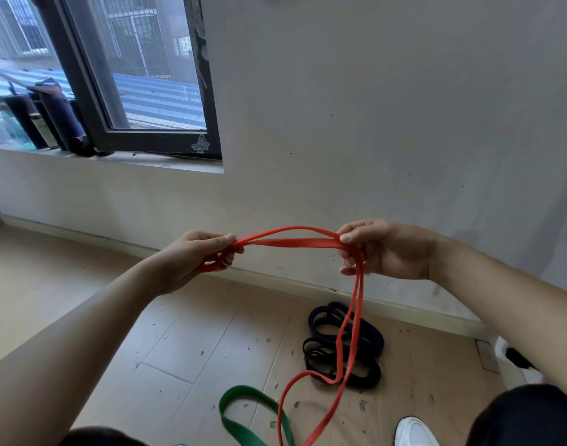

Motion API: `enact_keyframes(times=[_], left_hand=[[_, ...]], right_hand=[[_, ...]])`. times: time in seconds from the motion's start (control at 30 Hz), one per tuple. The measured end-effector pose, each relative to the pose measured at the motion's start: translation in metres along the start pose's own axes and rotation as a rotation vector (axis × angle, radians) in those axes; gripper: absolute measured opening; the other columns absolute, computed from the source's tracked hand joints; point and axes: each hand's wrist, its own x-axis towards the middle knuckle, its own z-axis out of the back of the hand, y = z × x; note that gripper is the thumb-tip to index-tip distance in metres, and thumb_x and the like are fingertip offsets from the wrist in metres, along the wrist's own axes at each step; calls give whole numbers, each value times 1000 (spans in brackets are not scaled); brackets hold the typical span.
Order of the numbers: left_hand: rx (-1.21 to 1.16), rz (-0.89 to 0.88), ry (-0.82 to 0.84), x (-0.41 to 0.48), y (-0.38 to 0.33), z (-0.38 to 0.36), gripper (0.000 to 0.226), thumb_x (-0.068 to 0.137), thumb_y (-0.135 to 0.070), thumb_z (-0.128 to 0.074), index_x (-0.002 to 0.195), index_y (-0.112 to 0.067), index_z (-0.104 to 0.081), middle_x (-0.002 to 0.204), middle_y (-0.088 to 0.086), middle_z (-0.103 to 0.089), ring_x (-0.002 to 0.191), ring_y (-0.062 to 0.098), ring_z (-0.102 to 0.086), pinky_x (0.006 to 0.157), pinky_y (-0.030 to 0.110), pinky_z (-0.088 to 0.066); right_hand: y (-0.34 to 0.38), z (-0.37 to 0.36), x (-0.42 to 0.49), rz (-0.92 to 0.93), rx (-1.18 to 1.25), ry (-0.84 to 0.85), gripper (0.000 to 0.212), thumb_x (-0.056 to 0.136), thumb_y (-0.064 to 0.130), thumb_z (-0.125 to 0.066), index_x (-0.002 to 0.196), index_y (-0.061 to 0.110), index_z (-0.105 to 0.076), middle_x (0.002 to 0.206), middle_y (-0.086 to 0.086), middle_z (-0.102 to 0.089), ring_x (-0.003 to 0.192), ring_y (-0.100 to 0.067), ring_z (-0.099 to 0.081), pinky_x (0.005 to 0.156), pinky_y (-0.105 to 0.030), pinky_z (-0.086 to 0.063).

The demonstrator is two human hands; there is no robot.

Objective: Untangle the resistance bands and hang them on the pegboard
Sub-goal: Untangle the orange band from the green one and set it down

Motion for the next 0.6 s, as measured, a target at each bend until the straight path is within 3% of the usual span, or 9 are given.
enact_keyframes(times=[0.13, 0.27, 0.37, 0.5, 0.6], left_hand=[[50, 38, 61, -5, -1, 0, 77, 52, -69, -88, 99, -8, -80, 92, 6, -71, 85, 18, -65, 87, 32, -52], [5, 50, 127, -8, -9, -6, 78, 57, -62, -90, 104, -3, -74, 89, 8, -70, 85, 18, -67, 86, 30, -56], [-82, 11, 159, -9, -20, -18, 45, 76, -47, -80, 95, -7, -76, 87, 9, -67, 85, 21, -65, 90, 33, -54], [-24, -32, 239, -7, -30, -39, 28, 90, -35, -62, 90, -9, -73, 86, 7, -65, 83, 18, -61, 90, 34, -50], [10, -41, 261, -5, -32, -47, 27, 92, -35, -60, 87, -12, -73, 83, 4, -64, 78, 14, -60, 84, 29, -49]], right_hand=[[-3, 2, 0, 17, -131, -39, 18, 86, 14, -71, 101, 3, -71, 81, -8, -66, 77, -19, -63, 93, -44, -54], [-7, -5, 1, 4, -435, -8, 31, 86, 16, -74, 115, 5, -69, 88, -4, -66, 84, -20, -65, 88, -36, -57], [-13, -18, 7, 30, -543, 62, 26, 90, 19, -73, 111, 4, -70, 100, -11, -73, 95, -27, -70, 99, -50, -54], [-17, -37, 18, 41, -410, 155, 46, 101, 44, -49, 132, 11, -62, 129, -8, -69, 124, -24, -63, 112, -49, -42], [-21, -49, 28, 7, -275, 133, 60, 100, 59, -37, 133, 15, -62, 134, -6, -65, 129, -24, -57, 115, -49, -38]])
